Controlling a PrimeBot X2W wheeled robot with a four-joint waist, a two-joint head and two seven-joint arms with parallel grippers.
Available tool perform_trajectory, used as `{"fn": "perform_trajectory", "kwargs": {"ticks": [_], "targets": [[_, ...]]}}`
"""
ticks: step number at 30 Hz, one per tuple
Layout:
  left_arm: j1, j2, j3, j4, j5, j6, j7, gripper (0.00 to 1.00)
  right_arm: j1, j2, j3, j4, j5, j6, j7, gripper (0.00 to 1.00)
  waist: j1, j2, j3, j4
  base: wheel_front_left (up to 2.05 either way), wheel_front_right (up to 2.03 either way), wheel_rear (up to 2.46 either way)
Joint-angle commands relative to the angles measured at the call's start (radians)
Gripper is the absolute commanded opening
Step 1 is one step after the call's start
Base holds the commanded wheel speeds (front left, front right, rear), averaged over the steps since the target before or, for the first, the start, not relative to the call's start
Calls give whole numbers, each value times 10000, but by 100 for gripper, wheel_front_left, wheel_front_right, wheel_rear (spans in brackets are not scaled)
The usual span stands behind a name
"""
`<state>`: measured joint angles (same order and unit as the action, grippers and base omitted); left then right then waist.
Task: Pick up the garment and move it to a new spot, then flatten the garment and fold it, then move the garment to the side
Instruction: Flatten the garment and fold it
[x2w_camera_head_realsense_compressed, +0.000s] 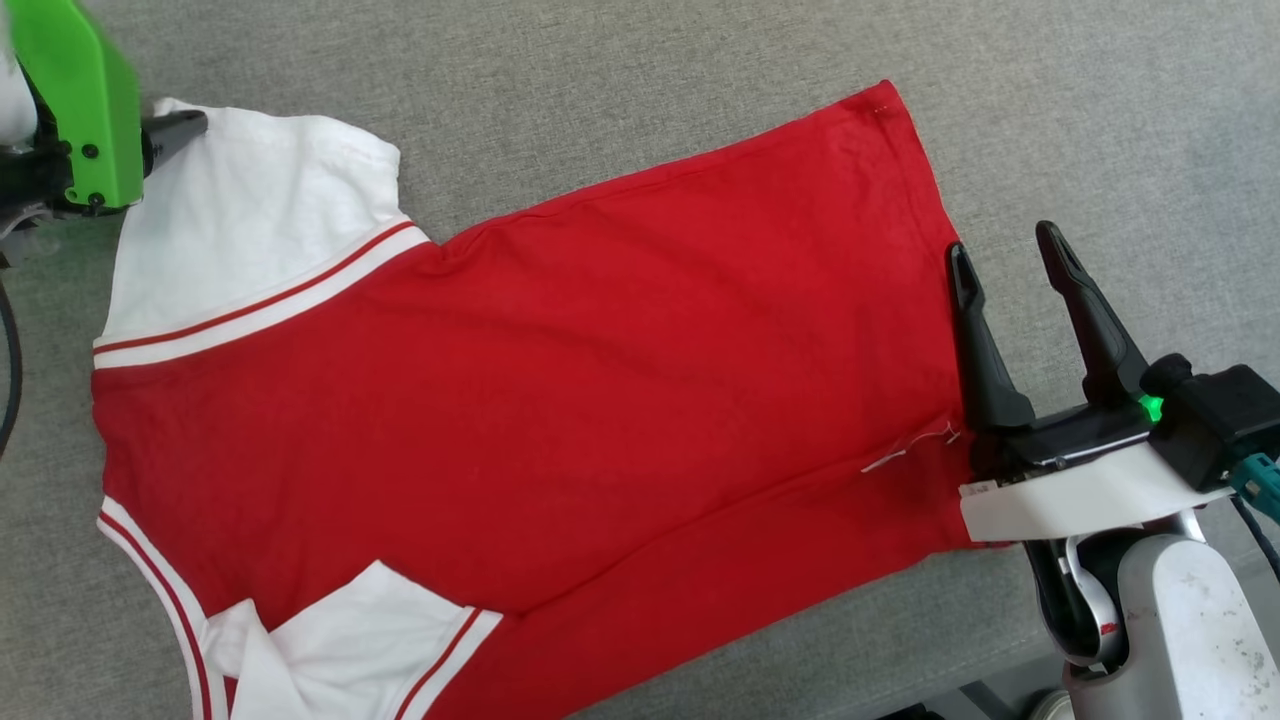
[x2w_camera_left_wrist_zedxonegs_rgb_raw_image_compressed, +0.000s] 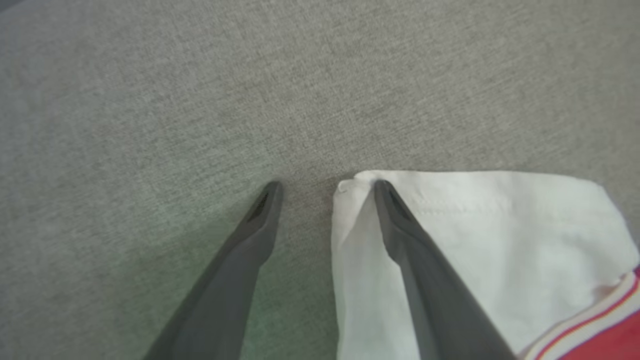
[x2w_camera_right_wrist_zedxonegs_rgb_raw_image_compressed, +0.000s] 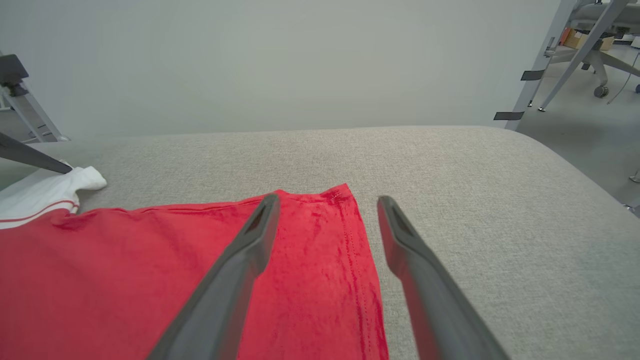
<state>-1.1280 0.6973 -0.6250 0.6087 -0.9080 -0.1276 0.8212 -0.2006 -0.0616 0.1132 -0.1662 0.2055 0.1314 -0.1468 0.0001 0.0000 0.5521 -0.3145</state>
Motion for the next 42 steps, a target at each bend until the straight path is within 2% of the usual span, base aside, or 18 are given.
{"fn": "perform_trajectory", "kwargs": {"ticks": [1, 6, 10, 14, 19, 23, 26, 30, 35, 36, 42], "targets": [[608, -238, -445, 254, -177, -30, 368, 0, -230, 50, -15, 30, -44, -7, -79, 100, -1, 0, -57, 68, 0, 0, 0], [771, -376, -406, 358, -498, -30, 112, 0, -261, -34, -111, 70, -110, -7, 48, 100, -1, 0, -354, 256, 0, 0, 0], [771, -429, -271, 65, -568, -30, -827, 0, -249, -191, -77, 163, -96, -7, 330, 100, -1, 0, -752, 395, 0, 0, 0], [1136, -345, -271, -704, -1016, -30, -1431, 0, -232, -602, -38, 403, -94, -7, 1333, 100, -1, 0, -1154, 677, 0, 0, 0], [1628, 78, -363, -1979, -1311, -30, -1778, 0, -564, -1126, -373, 472, 288, -7, 3839, 100, -1, 0, -1542, 1159, 0, 0, 0], [2034, 315, -224, -3365, -1555, 12, -2072, 0, -1430, -1305, -821, 245, 866, -7, 6627, 100, -1, 0, -1605, 1606, 0, 0, 0], [2280, 482, -168, -4416, -1545, 195, -2162, 0, -2191, -1580, -993, 355, 1019, -7, 8475, 100, -1, 0, -1480, 1938, 0, 0, 0], [2601, 568, -22, -5903, -1591, 522, -2401, 0, -3238, -1840, -1227, 1100, 1516, -7, 10823, 100, -1, 0, -1177, 2388, 0, 0, 0], [2802, 632, -44, -7351, -1448, 859, -2445, 0, -4364, -2362, -1581, 2146, 1378, -7, 11986, 100, -1, 0, -762, 2939, 0, 0, 0], [2850, 649, -65, -7933, -1370, 982, -2453, 0, -4927, -2576, -1705, 2773, 1176, -7, 12157, 100, -1, 0, -533, 3202, 0, 0, 0], [2922, 653, -118, -8481, -1183, 1058, -2574, 0, -5501, -2608, -1744, 3744, 910, -7, 12067, 100, -1, 0, -258, 3542, 0, 0, 0]]}}
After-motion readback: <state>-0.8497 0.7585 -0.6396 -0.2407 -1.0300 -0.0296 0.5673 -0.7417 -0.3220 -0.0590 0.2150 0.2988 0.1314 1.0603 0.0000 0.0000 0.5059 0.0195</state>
